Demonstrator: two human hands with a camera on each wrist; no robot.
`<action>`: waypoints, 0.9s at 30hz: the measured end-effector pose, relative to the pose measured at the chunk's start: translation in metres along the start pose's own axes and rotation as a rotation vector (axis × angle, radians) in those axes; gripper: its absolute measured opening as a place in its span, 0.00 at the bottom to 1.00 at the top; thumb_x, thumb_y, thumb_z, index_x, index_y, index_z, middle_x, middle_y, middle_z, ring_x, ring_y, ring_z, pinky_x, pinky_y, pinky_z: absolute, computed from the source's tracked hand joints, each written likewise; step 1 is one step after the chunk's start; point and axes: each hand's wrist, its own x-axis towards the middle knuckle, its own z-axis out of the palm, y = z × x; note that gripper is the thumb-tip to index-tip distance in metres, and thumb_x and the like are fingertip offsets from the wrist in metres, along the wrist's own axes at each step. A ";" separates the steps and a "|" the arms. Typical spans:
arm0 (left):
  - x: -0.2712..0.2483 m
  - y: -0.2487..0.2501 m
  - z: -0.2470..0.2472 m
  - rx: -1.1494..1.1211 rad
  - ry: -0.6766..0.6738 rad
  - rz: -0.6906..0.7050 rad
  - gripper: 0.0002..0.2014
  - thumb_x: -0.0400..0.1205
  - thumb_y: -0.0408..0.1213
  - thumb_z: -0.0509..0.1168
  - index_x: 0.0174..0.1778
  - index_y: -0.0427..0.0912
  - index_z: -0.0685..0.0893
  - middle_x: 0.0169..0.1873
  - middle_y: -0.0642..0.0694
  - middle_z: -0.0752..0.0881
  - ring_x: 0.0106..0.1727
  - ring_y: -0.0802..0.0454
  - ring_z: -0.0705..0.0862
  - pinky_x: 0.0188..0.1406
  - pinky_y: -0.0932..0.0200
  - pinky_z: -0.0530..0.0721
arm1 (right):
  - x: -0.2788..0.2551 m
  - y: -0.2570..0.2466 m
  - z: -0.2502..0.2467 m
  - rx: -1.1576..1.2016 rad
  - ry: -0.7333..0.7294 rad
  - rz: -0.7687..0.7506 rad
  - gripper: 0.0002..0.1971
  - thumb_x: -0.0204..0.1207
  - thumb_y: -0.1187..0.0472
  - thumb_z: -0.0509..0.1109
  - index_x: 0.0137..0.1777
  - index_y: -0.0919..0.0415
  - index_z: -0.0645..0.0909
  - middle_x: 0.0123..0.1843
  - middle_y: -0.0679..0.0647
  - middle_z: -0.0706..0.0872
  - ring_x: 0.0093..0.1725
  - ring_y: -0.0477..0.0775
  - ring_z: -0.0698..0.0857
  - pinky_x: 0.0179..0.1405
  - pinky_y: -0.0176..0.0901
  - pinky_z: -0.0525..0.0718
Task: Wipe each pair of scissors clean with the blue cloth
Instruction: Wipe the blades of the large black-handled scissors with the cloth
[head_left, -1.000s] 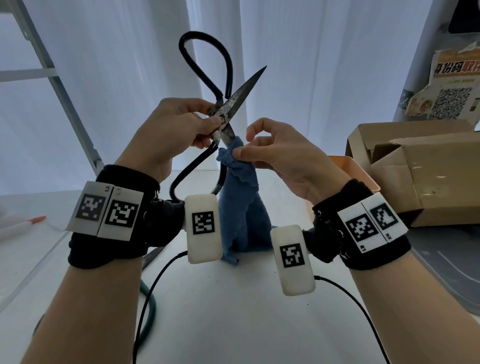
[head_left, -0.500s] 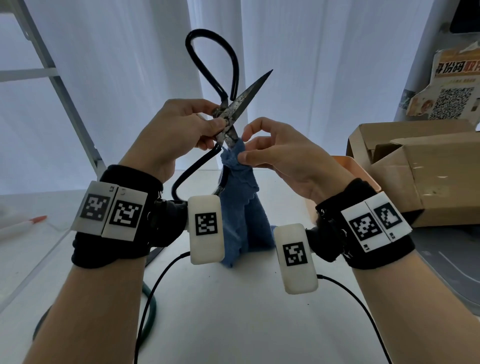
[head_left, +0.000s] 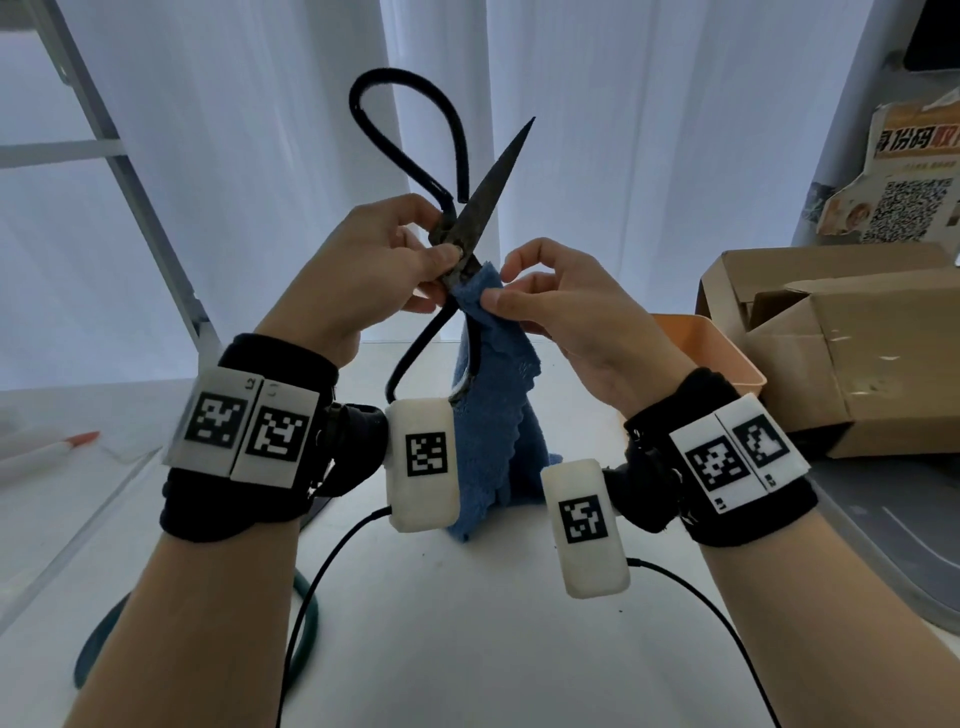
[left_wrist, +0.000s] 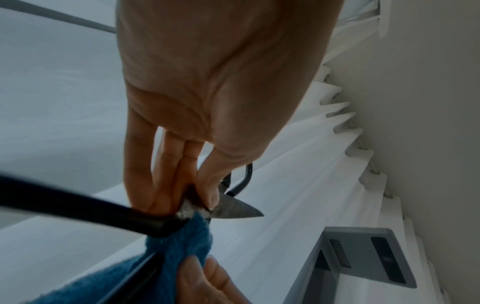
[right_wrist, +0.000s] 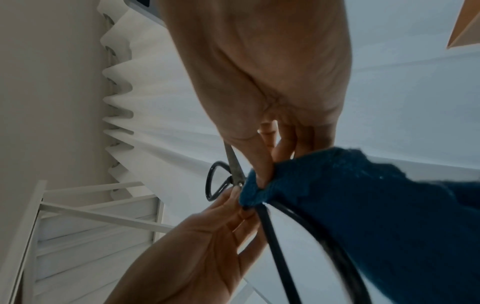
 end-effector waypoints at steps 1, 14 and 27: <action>0.000 -0.001 0.000 -0.007 -0.003 -0.006 0.05 0.85 0.34 0.68 0.55 0.40 0.85 0.37 0.43 0.86 0.38 0.50 0.90 0.45 0.54 0.92 | 0.000 0.000 0.000 -0.014 -0.009 0.005 0.10 0.76 0.70 0.76 0.51 0.60 0.79 0.38 0.54 0.85 0.42 0.51 0.86 0.54 0.44 0.86; -0.004 0.004 0.003 -0.064 -0.031 0.005 0.08 0.83 0.31 0.70 0.43 0.50 0.86 0.25 0.52 0.79 0.28 0.57 0.85 0.31 0.64 0.86 | -0.002 -0.008 -0.007 -0.030 -0.129 0.040 0.18 0.75 0.73 0.76 0.64 0.66 0.80 0.35 0.51 0.87 0.43 0.51 0.88 0.57 0.44 0.88; -0.002 0.005 -0.002 -0.087 0.004 0.000 0.03 0.84 0.31 0.69 0.50 0.44 0.85 0.28 0.49 0.78 0.28 0.58 0.84 0.35 0.61 0.90 | -0.001 -0.007 -0.003 0.015 -0.124 0.025 0.14 0.75 0.71 0.77 0.58 0.63 0.81 0.30 0.47 0.85 0.36 0.47 0.86 0.52 0.42 0.84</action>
